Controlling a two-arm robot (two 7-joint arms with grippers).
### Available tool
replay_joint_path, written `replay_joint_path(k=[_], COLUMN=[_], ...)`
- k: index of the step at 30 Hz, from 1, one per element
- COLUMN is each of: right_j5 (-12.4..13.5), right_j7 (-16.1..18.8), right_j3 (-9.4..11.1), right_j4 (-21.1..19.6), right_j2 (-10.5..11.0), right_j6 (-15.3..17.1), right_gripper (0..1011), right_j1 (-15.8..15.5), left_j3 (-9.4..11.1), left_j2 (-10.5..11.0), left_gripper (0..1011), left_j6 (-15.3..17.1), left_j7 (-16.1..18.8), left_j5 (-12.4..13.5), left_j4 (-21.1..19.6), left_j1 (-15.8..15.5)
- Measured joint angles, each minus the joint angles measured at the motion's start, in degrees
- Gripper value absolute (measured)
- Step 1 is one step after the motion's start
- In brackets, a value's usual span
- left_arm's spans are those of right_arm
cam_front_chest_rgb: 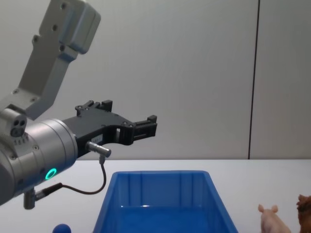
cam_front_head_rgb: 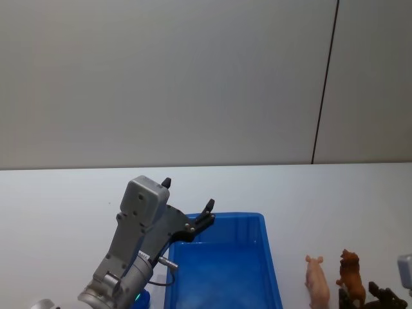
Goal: Pick up the two dolls from the table and place them into the box.
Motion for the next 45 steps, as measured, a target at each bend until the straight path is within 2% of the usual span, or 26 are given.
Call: replay_joint_path(k=[1,7,8,13,22,28,35,45], right_j5=[-0.1,-0.6,-0.7,-1.2,-2.8,-3.8,-4.3,-4.3], right_j7=[0.1,0.5,0.5,0.6,0.8,2.3,6.0,12.7], right_j3=[0.0,-0.1,-0.1,-0.1,-0.1,-0.3,-0.8,-1.8], right_j4=[0.3,1.1,1.1,1.1,-1.1,-2.7,-4.0,-3.5], right_j2=[-0.1,-0.4,-0.4,-0.5,-0.5,-0.5,-1.2,-3.0], right_j6=[-0.2,-0.8,-0.9,-1.3,-2.9,-4.5,-6.4,-7.5], right_gripper=[640,440,440,291,283,283,283,283], right_j1=[0.1,0.2,0.2,0.2,-0.1,0.0,1.2,3.9], left_j3=[0.0,0.0,0.0,0.0,0.0,0.0,0.0,0.0], left_j2=[0.0,0.0,0.0,0.0,0.0,0.0,0.0,0.0], left_gripper=[1001,1001,1001,1001,1001,1001,1001,1001], left_j6=[0.0,0.0,0.0,0.0,0.0,0.0,0.0,0.0], left_j7=[0.0,0.0,0.0,0.0,0.0,0.0,0.0,0.0], left_j5=[0.0,0.0,0.0,0.0,0.0,0.0,0.0,0.0], left_j4=[0.0,0.0,0.0,0.0,0.0,0.0,0.0,0.0], left_j1=[0.0,0.0,0.0,0.0,0.0,0.0,0.0,0.0])
